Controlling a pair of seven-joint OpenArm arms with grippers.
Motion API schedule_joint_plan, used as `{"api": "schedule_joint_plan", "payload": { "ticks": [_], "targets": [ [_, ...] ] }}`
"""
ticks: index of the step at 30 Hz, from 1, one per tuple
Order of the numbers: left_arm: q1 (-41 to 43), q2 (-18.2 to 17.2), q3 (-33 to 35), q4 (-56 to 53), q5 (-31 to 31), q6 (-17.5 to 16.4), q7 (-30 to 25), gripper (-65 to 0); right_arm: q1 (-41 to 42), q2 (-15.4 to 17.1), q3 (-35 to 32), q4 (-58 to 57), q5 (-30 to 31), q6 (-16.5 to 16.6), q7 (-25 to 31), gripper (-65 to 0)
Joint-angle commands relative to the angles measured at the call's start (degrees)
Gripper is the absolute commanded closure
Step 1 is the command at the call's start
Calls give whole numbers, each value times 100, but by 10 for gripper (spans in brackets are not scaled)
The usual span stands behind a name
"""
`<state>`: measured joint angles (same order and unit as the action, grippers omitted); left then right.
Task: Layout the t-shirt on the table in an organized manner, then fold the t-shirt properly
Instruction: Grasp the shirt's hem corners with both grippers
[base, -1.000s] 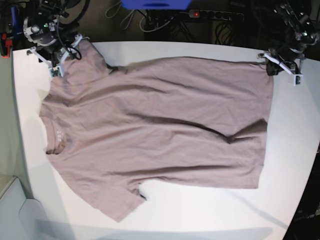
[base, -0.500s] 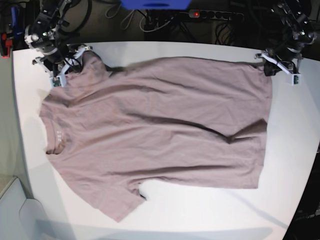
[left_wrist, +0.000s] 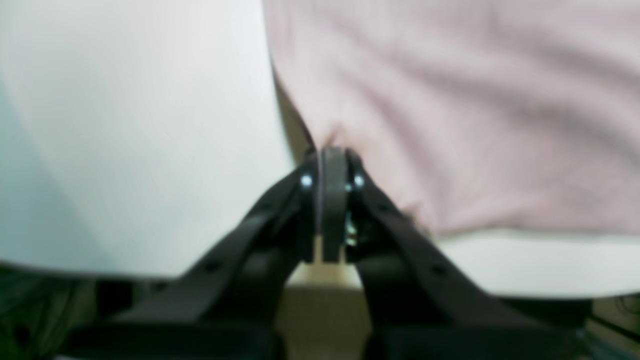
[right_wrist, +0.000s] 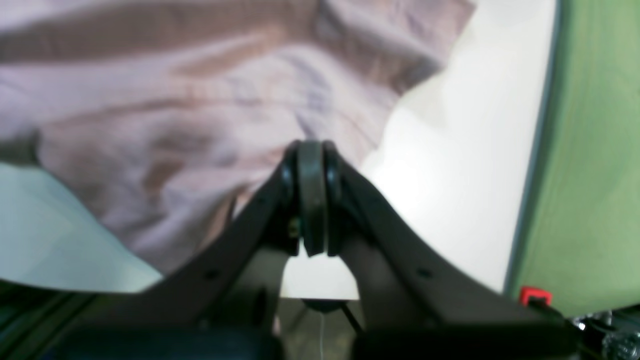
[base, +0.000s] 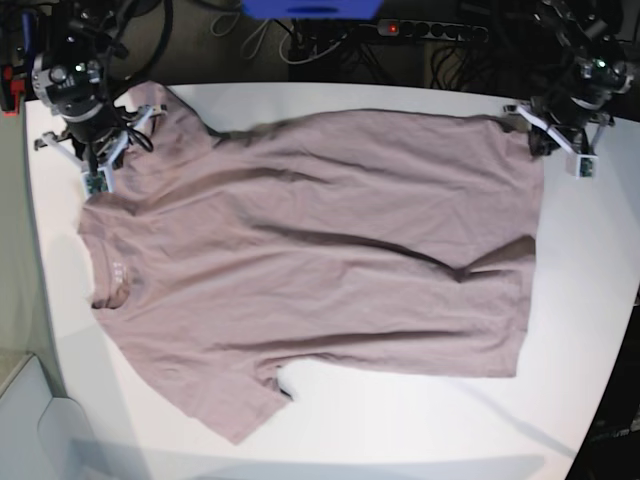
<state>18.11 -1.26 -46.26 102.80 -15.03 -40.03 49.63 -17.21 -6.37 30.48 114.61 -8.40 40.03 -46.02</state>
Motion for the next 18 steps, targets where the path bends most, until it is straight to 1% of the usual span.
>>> {"api": "schedule_joint_plan", "payload": {
  "ticks": [1, 4, 8, 11, 13, 18],
  "targets": [
    [-39, -46, -11, 221, -111, 3, 88, -2, -6, 35, 33, 87, 18, -3, 79, 0],
    [-66, -46, -11, 484, -251, 3, 343, -2, -50, 9, 33, 87, 10, -3, 61, 0],
    [-206, -19, -3, 467, -216, 3, 387, -2, -138, -9, -37, 43, 10, -3, -352, 0],
    [-206, -37, -3, 405, -216, 3, 360, -2, -173, -27, -142, 51, 10, -3, -449, -8],
    [-215, -37, -3, 379, -216, 3, 352, -2, -173, -158, -125, 51, 10, -3, -510, -59],
    [-277, -19, -3, 379, -216, 3, 369, -2, -279, -220, -301, 51, 1, -3, -651, -258]
  ]
}}
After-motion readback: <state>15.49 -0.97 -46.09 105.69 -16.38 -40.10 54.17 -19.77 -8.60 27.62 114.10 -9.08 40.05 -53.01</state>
